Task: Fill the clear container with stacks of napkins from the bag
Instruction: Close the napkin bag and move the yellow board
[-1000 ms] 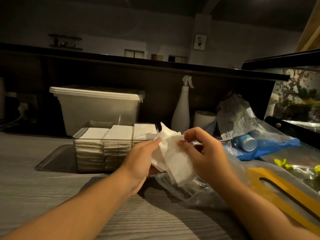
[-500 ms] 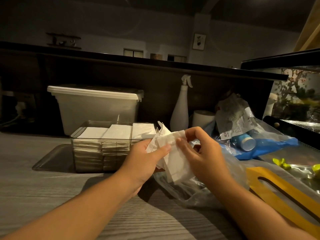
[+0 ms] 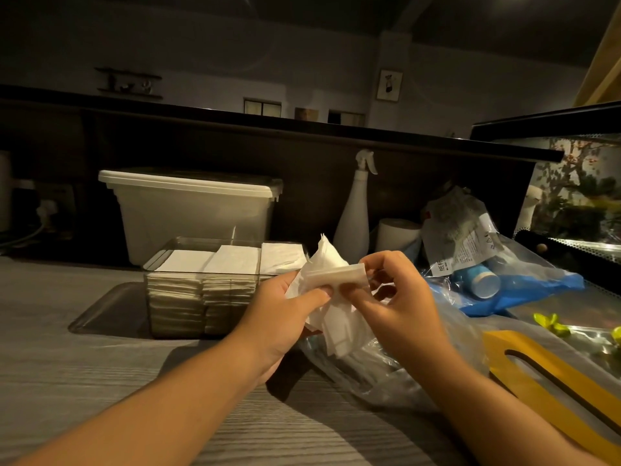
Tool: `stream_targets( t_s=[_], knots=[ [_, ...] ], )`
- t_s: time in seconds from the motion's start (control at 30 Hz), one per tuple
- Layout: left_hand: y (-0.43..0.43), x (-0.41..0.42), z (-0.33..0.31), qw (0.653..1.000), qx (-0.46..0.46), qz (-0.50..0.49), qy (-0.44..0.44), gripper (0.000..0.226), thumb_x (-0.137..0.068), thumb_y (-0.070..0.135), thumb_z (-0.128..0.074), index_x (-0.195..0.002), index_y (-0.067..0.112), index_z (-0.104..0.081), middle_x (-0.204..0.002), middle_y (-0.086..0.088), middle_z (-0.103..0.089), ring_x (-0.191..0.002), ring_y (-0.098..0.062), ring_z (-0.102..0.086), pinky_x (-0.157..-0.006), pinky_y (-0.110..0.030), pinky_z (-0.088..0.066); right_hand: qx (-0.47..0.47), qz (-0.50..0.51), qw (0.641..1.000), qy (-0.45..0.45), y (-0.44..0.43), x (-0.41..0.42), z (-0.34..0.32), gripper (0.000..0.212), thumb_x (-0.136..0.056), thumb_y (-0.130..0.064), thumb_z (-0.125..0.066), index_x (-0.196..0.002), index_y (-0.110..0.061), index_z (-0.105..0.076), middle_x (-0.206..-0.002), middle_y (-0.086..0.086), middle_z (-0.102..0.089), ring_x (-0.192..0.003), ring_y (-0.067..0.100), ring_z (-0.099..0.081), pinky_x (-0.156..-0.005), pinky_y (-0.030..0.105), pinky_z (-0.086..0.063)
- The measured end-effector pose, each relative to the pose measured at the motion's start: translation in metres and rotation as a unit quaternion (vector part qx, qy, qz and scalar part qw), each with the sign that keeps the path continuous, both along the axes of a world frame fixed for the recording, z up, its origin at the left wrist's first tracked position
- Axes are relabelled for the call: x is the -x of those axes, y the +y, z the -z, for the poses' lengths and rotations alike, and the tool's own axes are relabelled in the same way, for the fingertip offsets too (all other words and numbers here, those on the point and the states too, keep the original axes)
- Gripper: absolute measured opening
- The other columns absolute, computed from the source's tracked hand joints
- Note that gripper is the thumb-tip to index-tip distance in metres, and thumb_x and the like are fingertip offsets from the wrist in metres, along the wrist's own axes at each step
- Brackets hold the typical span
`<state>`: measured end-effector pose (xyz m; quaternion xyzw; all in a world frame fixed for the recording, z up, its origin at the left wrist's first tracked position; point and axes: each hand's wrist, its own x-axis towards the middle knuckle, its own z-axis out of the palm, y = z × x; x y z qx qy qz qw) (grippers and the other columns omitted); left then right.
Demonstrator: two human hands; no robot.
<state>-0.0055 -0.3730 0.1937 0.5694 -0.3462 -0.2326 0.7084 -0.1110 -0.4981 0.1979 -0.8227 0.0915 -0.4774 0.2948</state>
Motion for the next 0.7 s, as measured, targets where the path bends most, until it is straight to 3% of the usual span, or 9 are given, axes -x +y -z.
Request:
stream_targets(
  t_s=[0.1,0.2,0.3,0.4,0.6,0.7],
  knots=[
    [0.0,0.0,0.0,1.0,0.004,0.005,0.016,0.015,-0.094,0.011,-0.063,-0.102,0.02,-0.072,-0.096,-0.003,-0.077,-0.093,-0.017,-0.073,-0.081,-0.031,-0.059,0.043,0.033,0.999,-0.005,0.001,0.0,0.0,0.026,-0.081,-0.02,-0.078,-0.086,-0.036,-0.058,-0.093,-0.017,-0.055,-0.088,0.008,-0.055,-0.071,0.016,-0.047],
    [0.0,0.003,-0.003,0.999,0.009,0.014,0.037,0.016,-0.096,0.011,-0.06,-0.101,0.019,-0.073,-0.097,-0.003,-0.077,-0.093,-0.017,-0.073,-0.083,-0.033,-0.059,0.043,0.047,0.998,0.001,0.001,0.002,-0.002,0.018,-0.081,-0.029,-0.073,-0.085,-0.038,-0.058,-0.092,-0.019,-0.056,-0.089,0.005,-0.056,-0.073,0.017,-0.049],
    [0.0,0.005,-0.004,0.999,0.015,0.013,0.046,0.015,-0.097,0.025,-0.058,-0.1,0.02,-0.072,-0.095,-0.001,-0.077,-0.093,-0.017,-0.073,-0.089,-0.038,-0.058,-0.054,0.0,0.998,0.012,0.002,0.003,-0.004,0.008,-0.083,-0.028,-0.071,-0.087,-0.028,-0.064,-0.085,-0.01,-0.065,-0.081,0.01,-0.063,-0.066,0.026,-0.056],
    [0.001,0.005,-0.006,0.998,0.017,0.015,0.06,0.021,-0.098,0.032,-0.054,-0.1,0.02,-0.071,-0.095,-0.001,-0.077,-0.094,-0.02,-0.073,-0.091,-0.045,-0.057,-0.173,-0.033,0.984,0.0,0.001,0.005,-0.009,0.005,-0.087,-0.013,-0.072,-0.086,-0.015,-0.067,-0.082,0.0,-0.07,-0.079,0.014,-0.068,-0.064,0.024,-0.058],
    [0.003,0.003,-0.008,0.997,0.024,0.011,0.07,0.016,-0.099,0.03,-0.054,-0.097,0.031,-0.07,-0.091,0.009,-0.076,-0.1,-0.021,-0.069,-0.088,-0.043,-0.059,-0.364,-0.104,0.924,-0.051,-0.009,0.013,-0.023,0.007,-0.085,0.0,-0.063,-0.084,-0.007,-0.061,-0.08,0.004,-0.071,-0.074,0.023,-0.069,-0.058,0.029,-0.056],
    [0.004,0.004,-0.009,0.997,0.02,0.01,0.073,0.016,-0.099,0.029,-0.055,-0.09,0.033,-0.068,-0.083,0.012,-0.075,-0.099,-0.021,-0.068,-0.088,-0.045,-0.059,-0.415,-0.171,0.892,-0.047,-0.007,0.012,-0.025,0.01,-0.075,-0.004,-0.064,-0.083,-0.008,-0.059,-0.084,0.007,-0.069,-0.08,0.023,-0.068,-0.068,0.037,-0.055]
  ],
)
